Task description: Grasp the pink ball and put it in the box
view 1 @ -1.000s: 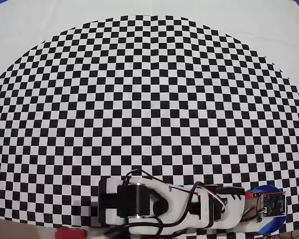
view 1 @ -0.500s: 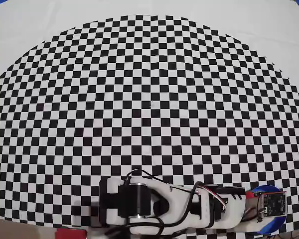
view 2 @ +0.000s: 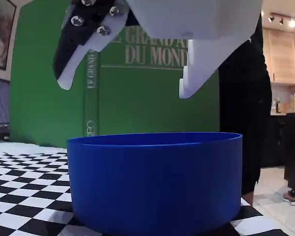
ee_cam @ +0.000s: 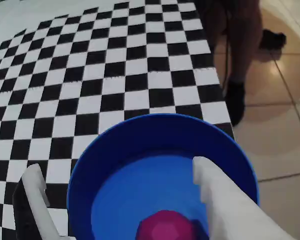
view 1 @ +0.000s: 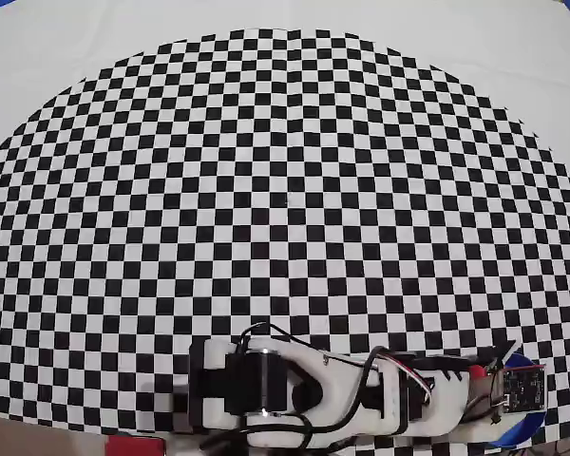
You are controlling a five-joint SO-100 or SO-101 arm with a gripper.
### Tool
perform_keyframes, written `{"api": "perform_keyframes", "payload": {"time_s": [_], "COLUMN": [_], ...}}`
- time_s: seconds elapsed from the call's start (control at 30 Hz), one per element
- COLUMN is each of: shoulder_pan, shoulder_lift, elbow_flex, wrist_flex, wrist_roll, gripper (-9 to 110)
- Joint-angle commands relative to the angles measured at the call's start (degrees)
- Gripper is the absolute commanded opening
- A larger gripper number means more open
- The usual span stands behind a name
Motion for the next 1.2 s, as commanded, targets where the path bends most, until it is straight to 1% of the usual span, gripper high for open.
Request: {"api": "perform_keyframes", "payload": {"time_s": [0.0, 0.3, 0.43, 0.53, 0.67, 0.77, 0.93, 1.17], "shoulder_pan": [0.00, -0.35, -0.70, -0.97, -1.49, -2.11, -4.13, -9.76], "shoulder_lift": [1.49, 4.66, 6.42, 7.56, 9.05, 10.20, 11.95, 15.73], "elbow_flex": [-2.11, -3.08, -3.08, -3.08, -3.08, -3.16, -3.96, -4.92], "wrist_flex": [-1.58, -1.58, -1.32, -1.23, -1.23, -1.23, -1.23, -1.23], "wrist_roll": [-0.62, -0.26, 0.00, 0.18, 0.70, 1.76, 7.56, 23.82], "gripper": [36, 35, 30, 24, 7, 1, 0, 0]}}
